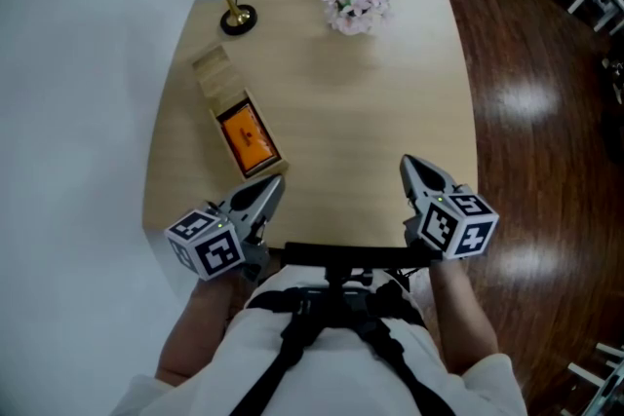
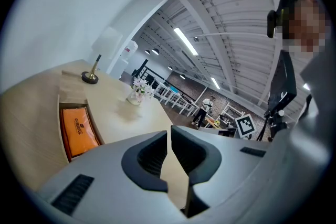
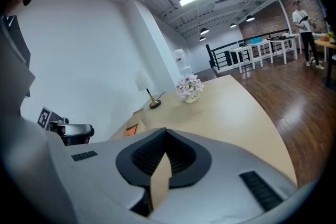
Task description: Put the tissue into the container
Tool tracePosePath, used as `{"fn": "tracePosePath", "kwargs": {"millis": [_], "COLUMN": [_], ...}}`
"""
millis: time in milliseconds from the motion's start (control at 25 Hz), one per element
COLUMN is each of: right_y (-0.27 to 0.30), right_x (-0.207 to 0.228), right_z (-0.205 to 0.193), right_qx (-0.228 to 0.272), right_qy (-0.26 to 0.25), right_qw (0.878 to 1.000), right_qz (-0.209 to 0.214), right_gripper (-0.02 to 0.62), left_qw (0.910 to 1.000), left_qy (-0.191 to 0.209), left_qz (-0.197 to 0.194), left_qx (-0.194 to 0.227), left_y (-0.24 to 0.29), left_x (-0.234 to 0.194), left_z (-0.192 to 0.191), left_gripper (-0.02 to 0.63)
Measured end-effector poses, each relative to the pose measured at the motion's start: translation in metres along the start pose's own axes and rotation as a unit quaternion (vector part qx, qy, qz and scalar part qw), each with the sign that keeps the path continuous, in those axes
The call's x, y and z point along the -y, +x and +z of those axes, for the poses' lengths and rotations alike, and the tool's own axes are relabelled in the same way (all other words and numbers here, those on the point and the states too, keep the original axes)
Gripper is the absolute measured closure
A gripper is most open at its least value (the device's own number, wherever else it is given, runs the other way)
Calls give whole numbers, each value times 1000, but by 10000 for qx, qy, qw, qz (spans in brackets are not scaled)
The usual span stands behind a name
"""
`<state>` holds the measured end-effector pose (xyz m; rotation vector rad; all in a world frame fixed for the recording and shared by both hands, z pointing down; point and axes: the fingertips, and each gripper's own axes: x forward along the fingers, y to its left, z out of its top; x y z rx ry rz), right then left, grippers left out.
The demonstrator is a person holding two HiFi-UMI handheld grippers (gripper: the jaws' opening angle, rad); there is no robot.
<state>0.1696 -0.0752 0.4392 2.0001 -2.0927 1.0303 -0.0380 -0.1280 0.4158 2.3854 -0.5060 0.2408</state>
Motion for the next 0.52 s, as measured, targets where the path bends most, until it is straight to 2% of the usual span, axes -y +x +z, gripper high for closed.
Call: {"fn": "tracePosePath", "kwargs": {"millis": [520], "right_y": [3], "right_x": [-5], "right_z": [-7], "right_qx": [-56], "right_qy": [44], "right_qw": [10000], "right_qz": [-5], "right_gripper": [607], "left_qw": [10000], "left_qy": [-15], "left_qz": [-1], "left_qx": [-25], "left_y": [-6], "left_x": [-4], "left_z": [-2], "left_gripper": [589]}}
